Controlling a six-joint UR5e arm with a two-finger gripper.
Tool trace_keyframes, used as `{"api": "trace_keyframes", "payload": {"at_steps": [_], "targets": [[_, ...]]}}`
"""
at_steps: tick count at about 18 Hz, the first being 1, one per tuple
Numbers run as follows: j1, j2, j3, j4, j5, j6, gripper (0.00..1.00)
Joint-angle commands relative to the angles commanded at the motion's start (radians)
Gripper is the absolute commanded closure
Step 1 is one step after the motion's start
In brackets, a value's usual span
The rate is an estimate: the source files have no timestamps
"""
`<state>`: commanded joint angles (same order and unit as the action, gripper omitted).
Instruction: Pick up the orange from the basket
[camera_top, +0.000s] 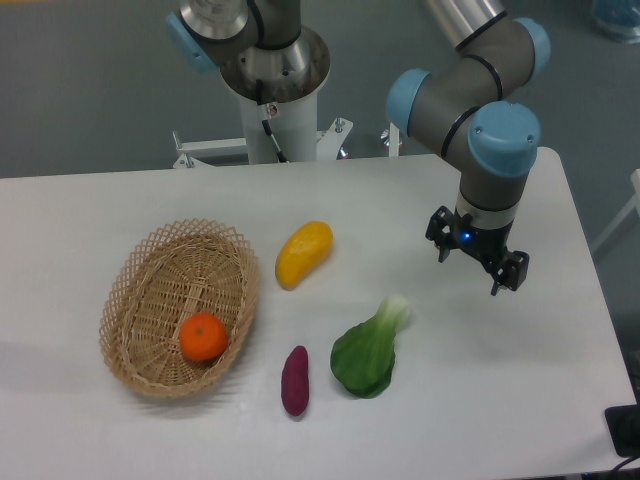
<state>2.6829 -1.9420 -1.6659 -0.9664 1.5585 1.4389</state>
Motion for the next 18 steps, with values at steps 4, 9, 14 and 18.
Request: {"api": "trace_keyframes", "payload": {"at_steps": [4, 9, 14, 18], "targets": [[-0.003, 0.000, 0.000, 0.000, -0.003, 0.000, 0.00], [-0.005, 0.000, 0.000, 0.000, -0.008, -0.020, 0.00], [-0.020, 0.000, -0.002, -0.003, 0.000, -0.021, 0.00], [-0.067, 0.002, -0.005, -0.011, 0.000, -0.055, 0.00]]}}
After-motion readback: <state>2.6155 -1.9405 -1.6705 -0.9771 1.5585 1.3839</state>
